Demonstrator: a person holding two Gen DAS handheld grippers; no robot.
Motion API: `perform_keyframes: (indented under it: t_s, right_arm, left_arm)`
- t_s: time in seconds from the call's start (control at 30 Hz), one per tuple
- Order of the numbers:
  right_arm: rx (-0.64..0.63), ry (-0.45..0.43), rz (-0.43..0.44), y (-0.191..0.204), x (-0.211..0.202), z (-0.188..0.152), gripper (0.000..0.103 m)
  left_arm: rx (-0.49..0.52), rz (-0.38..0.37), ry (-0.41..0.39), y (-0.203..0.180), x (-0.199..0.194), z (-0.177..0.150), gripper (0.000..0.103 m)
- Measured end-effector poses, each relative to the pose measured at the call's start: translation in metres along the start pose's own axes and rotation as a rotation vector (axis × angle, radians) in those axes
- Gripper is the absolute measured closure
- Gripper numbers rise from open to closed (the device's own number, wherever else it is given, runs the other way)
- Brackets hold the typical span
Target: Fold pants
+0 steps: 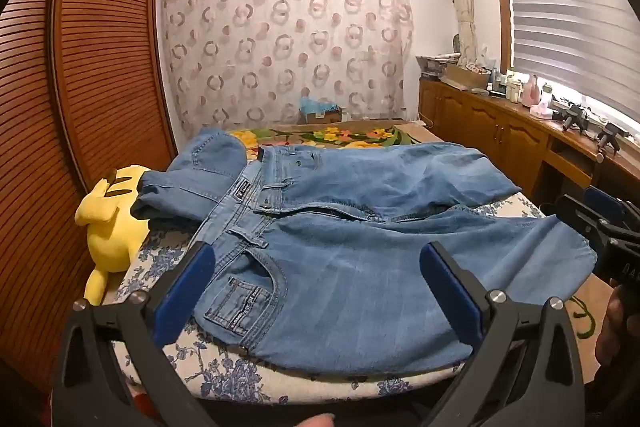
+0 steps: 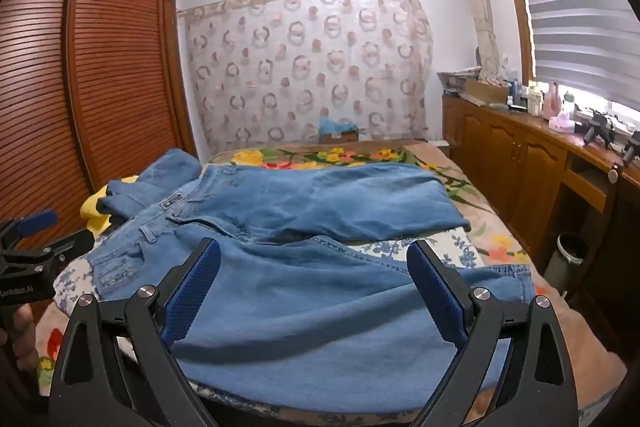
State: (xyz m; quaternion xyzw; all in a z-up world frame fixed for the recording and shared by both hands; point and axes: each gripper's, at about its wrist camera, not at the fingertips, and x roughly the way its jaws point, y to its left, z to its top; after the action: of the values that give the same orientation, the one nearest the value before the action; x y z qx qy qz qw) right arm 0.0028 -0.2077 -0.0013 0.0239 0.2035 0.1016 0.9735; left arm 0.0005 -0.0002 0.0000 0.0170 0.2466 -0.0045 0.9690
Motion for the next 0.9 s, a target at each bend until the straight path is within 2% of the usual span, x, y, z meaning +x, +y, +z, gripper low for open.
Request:
perform_keyframes:
  t_s: [0.9]
  right_arm:
    - [0.009, 0.011, 0.003, -0.0003, 0.002, -0.0007, 0.007]
  left_arm:
    - [-0.015, 0.002, -0.01, 0.0018, 0.0006, -0.0051, 0.0]
